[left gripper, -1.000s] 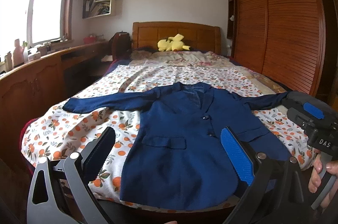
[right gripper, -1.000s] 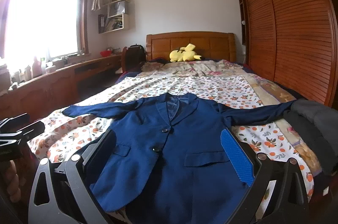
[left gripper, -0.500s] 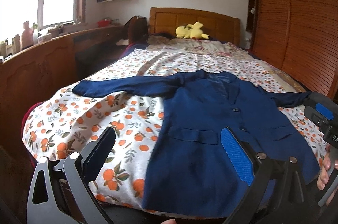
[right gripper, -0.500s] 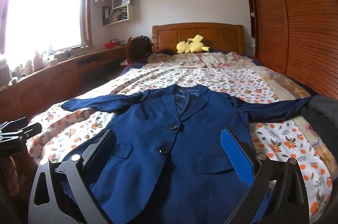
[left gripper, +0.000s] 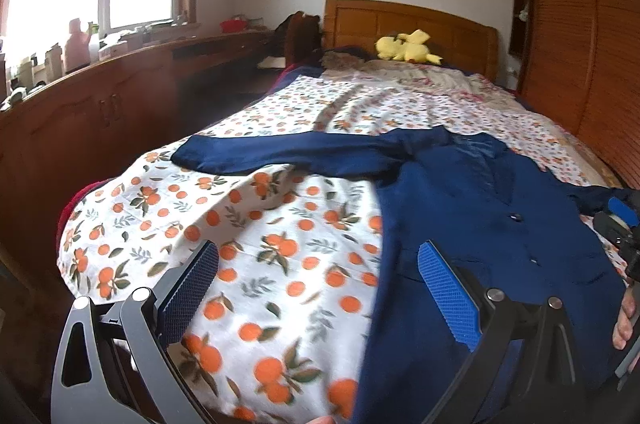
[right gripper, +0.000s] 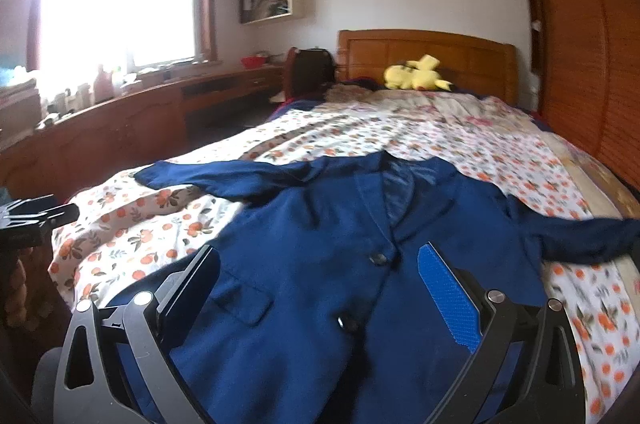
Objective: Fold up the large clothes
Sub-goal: 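Move the left tool to the jacket sleeve cuff and close on it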
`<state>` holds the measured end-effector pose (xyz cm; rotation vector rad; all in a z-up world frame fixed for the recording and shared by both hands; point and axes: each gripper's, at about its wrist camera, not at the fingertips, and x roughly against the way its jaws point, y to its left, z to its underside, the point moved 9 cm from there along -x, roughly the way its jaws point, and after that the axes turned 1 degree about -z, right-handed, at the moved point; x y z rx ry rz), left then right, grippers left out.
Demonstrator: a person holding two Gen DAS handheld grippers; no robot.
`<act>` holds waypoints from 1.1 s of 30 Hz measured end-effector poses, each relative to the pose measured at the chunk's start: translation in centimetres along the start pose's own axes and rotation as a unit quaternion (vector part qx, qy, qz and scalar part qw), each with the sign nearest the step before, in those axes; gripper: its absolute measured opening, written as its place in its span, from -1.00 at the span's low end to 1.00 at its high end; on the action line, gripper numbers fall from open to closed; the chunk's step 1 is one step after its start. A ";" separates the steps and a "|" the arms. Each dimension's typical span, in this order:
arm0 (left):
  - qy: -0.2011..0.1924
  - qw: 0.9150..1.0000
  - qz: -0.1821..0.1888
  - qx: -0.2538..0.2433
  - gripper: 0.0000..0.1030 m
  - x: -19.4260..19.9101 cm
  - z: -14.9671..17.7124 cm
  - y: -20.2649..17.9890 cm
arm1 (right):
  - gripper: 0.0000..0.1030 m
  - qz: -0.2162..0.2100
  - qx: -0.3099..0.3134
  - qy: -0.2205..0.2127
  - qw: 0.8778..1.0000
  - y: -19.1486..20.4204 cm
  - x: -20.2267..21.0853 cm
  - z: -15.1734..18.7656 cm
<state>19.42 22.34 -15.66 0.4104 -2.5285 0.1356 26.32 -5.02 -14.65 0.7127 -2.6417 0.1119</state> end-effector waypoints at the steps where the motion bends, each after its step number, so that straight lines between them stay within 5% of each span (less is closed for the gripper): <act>1: 0.001 1.000 -0.003 0.000 0.95 -0.5 -0.1 0.3 | 0.86 -0.004 0.003 0.000 1.000 0.2 -0.6 -0.3; 9: 0.024 1.000 0.000 -0.009 0.95 -6.5 -2.6 2.9 | 0.86 -0.031 0.014 -0.002 0.999 2.3 -6.2 -3.0; 17: 0.045 0.999 0.013 -0.008 0.95 -12.5 -5.8 5.0 | 0.86 -0.044 0.031 0.029 0.998 2.4 -11.5 -1.4; 24: 0.084 0.996 0.014 0.022 0.65 -18.1 -7.4 7.2 | 0.85 -0.063 0.020 0.064 0.996 2.4 -14.3 0.9; 33: 0.137 0.988 -0.012 0.075 0.52 -27.0 -8.6 11.1 | 0.85 -0.067 0.014 0.070 0.995 2.3 -14.7 1.3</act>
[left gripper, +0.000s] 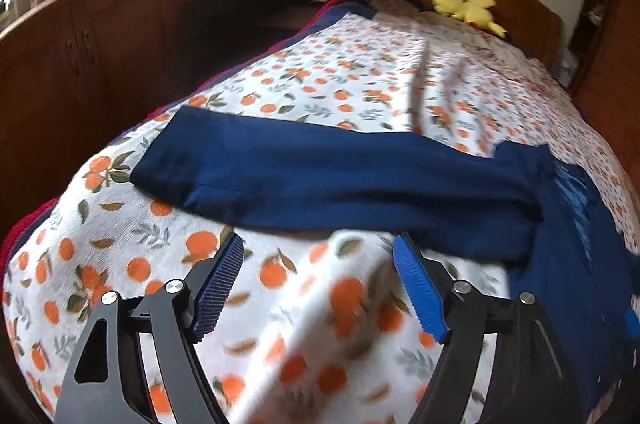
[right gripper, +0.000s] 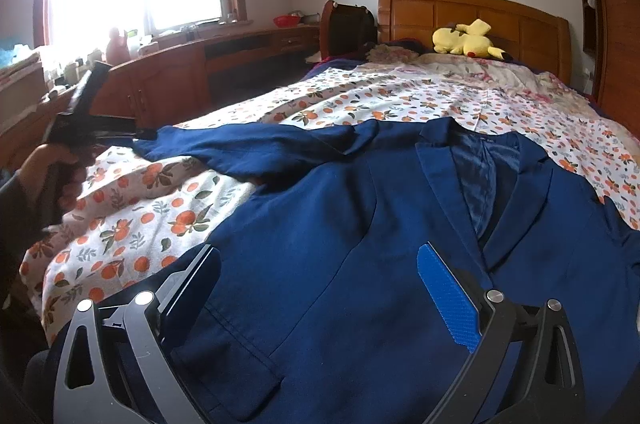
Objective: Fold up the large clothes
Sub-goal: 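Move the left tool to the jacket sleeve cuff and close on it, then lift the held sleeve with the left tool, lay it across the jacket front, open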
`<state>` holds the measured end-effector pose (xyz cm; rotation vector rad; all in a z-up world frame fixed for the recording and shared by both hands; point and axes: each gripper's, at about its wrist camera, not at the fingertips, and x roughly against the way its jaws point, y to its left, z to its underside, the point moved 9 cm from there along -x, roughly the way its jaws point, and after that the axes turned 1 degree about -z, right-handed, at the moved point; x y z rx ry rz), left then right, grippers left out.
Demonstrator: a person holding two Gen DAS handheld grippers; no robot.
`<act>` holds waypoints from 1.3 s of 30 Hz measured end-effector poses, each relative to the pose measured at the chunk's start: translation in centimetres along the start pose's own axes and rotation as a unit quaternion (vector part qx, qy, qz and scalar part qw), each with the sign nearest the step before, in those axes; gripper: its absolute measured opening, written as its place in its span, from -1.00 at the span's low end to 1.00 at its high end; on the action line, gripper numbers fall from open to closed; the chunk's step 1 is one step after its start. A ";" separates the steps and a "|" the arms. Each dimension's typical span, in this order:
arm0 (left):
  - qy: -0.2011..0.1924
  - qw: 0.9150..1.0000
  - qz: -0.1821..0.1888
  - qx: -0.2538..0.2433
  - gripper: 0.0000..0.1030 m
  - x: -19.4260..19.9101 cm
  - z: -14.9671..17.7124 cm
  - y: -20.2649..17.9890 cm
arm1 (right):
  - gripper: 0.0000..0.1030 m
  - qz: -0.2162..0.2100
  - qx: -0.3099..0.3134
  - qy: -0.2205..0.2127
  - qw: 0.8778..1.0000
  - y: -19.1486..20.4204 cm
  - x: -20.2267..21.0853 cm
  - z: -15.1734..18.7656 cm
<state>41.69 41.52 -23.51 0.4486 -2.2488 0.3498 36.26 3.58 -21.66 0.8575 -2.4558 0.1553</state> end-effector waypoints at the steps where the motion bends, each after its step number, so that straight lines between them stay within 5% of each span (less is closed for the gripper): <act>1: 0.006 1.000 -0.004 0.007 0.50 -0.9 -0.4 0.5 | 0.85 0.000 0.001 0.002 1.000 0.0 -0.1 0.1; 11: 0.089 0.989 -0.056 0.109 0.27 -8.6 -1.4 7.3 | 0.85 -0.002 -0.001 0.006 1.000 -0.1 -0.4 0.4; 15: 0.085 0.986 -0.051 0.131 0.21 -9.2 -1.6 8.0 | 0.85 -0.004 -0.003 0.005 1.000 -0.1 -0.4 0.4; 16: 0.082 0.987 -0.053 0.129 0.10 -9.2 -1.8 8.0 | 0.85 -0.004 -0.004 0.005 1.000 -0.1 -0.4 0.4; 18: 0.085 0.987 -0.062 0.123 -0.79 -9.4 -1.9 7.9 | 0.85 -0.004 -0.005 0.004 1.000 -0.1 -0.2 0.3; 19: 0.086 0.987 -0.058 0.124 -0.94 -9.4 -2.0 7.7 | 0.85 -0.004 -0.006 0.004 1.000 -0.1 -0.1 0.3; 22: 0.062 0.990 -0.059 0.114 -0.97 -7.9 -3.1 6.5 | 0.85 0.000 -0.004 0.003 1.000 -0.3 0.3 0.2; 31: -0.036 0.998 -0.046 -0.004 -0.97 1.6 -7.8 -4.7 | 0.85 0.026 -0.005 -0.009 1.000 -2.2 4.0 -0.2; 39: -0.096 0.989 0.000 -0.113 -0.97 8.9 -7.0 -18.6 | 0.85 0.048 -0.013 -0.025 0.998 -5.0 8.1 0.4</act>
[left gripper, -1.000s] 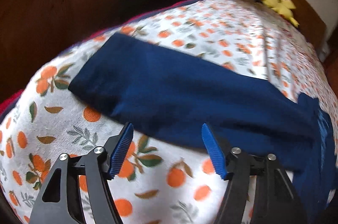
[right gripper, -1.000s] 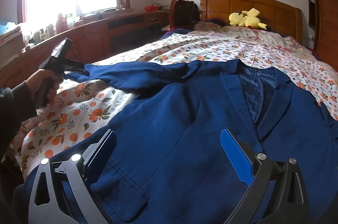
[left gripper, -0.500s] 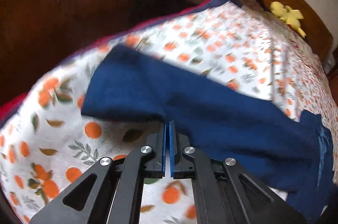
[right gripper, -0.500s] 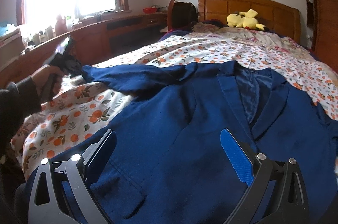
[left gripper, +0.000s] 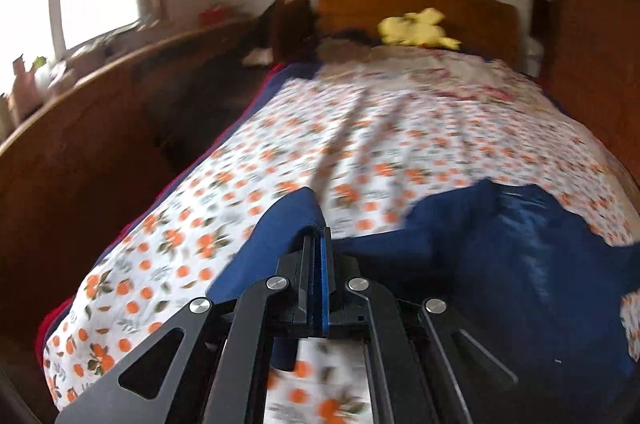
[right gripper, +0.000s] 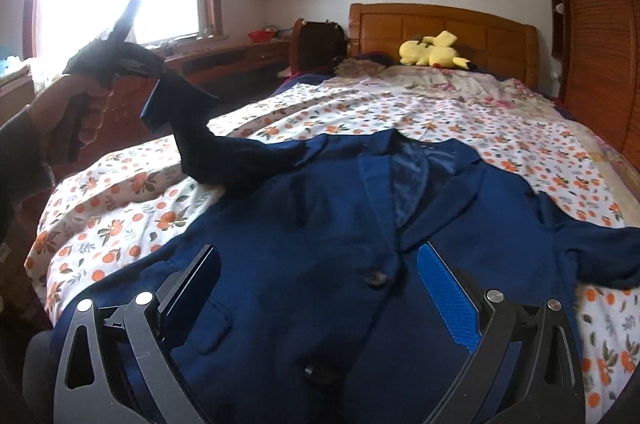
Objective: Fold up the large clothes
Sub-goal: 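Lift the held sleeve with the left tool, lay it across the jacket front, open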
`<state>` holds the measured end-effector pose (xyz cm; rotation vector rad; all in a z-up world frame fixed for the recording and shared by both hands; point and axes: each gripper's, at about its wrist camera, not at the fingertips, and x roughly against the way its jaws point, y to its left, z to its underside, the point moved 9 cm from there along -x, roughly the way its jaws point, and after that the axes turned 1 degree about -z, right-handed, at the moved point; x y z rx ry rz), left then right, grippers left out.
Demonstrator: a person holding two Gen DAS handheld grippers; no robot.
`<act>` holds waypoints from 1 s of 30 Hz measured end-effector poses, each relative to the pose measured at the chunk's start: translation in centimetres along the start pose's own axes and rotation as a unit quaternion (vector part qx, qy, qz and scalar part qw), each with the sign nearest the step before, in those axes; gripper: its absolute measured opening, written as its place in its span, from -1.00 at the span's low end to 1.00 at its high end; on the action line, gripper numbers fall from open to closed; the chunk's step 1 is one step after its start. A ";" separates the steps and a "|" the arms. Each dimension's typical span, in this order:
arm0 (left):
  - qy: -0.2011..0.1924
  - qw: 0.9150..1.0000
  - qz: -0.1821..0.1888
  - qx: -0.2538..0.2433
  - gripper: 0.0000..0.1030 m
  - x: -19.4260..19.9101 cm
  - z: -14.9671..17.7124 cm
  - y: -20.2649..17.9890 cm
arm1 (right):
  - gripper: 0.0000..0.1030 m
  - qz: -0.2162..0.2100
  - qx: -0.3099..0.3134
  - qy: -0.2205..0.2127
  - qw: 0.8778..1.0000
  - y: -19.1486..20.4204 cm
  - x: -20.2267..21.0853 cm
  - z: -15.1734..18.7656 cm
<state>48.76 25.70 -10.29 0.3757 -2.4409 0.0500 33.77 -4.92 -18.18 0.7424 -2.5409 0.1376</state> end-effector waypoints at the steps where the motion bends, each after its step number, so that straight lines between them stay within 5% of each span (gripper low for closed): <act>1: -0.006 1.000 0.010 -0.010 -0.97 0.9 -0.1 -1.8 | 0.85 0.003 -0.002 -0.001 1.000 -0.4 0.3 0.0; 11: -0.018 0.993 0.090 -0.069 -0.97 5.8 4.7 -13.5 | 0.85 0.030 -0.029 -0.024 0.999 -4.7 3.4 -0.7; 23: 0.008 0.989 0.127 -0.081 -0.89 6.5 14.2 -16.5 | 0.85 0.042 -0.037 -0.023 0.998 -6.2 3.3 -0.8; 25: 0.010 0.989 0.125 -0.083 -0.73 6.4 15.0 -16.2 | 0.85 0.042 -0.035 -0.020 0.998 -6.0 3.0 -0.7; 30: 0.001 0.988 0.133 -0.072 0.19 7.4 16.9 -15.2 | 0.85 0.038 -0.029 -0.014 0.999 -5.1 2.1 -0.5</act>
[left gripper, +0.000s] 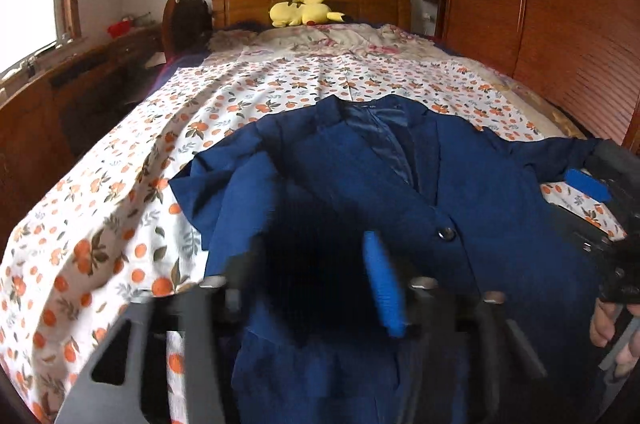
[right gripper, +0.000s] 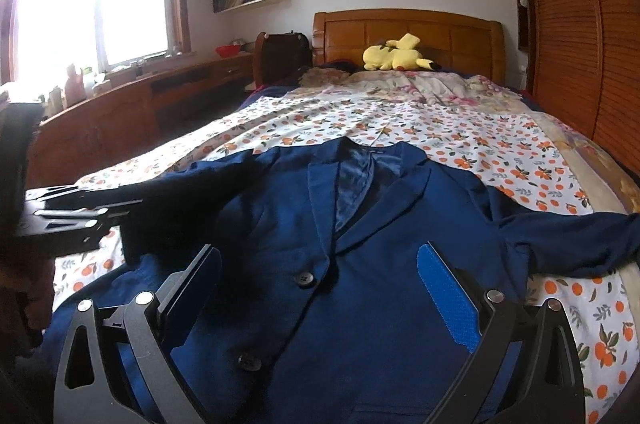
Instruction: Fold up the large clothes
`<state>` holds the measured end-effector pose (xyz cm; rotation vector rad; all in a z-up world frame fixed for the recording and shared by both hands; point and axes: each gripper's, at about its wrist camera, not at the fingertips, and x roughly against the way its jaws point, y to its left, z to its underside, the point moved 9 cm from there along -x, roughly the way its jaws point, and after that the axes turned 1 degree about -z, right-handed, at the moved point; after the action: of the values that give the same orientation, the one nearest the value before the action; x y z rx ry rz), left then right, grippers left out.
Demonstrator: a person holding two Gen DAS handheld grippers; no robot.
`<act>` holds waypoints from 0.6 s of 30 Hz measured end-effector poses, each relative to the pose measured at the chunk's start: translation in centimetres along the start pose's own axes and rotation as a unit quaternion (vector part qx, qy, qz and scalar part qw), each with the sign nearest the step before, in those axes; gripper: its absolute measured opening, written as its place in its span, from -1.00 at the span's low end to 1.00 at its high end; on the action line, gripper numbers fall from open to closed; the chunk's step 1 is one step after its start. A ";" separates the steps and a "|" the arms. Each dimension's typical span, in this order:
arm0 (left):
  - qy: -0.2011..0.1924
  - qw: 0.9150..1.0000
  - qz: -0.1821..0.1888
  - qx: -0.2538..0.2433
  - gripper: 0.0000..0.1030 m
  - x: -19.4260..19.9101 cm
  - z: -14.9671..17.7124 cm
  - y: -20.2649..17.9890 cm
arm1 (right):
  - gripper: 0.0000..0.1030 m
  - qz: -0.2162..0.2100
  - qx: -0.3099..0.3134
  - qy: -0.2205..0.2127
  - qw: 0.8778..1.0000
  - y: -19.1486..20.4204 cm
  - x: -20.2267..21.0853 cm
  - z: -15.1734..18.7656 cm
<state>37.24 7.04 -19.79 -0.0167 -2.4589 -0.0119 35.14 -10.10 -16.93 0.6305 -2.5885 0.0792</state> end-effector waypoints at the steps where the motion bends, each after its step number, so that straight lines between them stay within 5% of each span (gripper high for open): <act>1: -0.003 1.000 -0.001 -0.001 0.23 0.3 0.3 0.2 | 0.84 -0.001 0.002 0.001 1.000 0.2 -0.1 0.0; 3: -0.007 1.000 -0.008 -0.002 0.48 0.9 0.9 0.6 | 0.84 -0.005 0.005 0.004 1.000 0.7 -0.6 0.0; 8: -0.017 1.000 -0.015 -0.005 0.73 2.9 2.3 1.4 | 0.84 -0.016 0.011 0.007 1.000 2.2 -1.4 0.0; 18: -0.019 0.999 -0.030 0.017 0.88 5.6 5.2 4.9 | 0.78 -0.057 0.034 0.017 0.998 6.5 -2.7 0.2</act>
<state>29.69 12.01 -20.34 0.0713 -2.4970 0.0035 34.26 -3.17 -17.95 0.7937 -2.5214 0.1398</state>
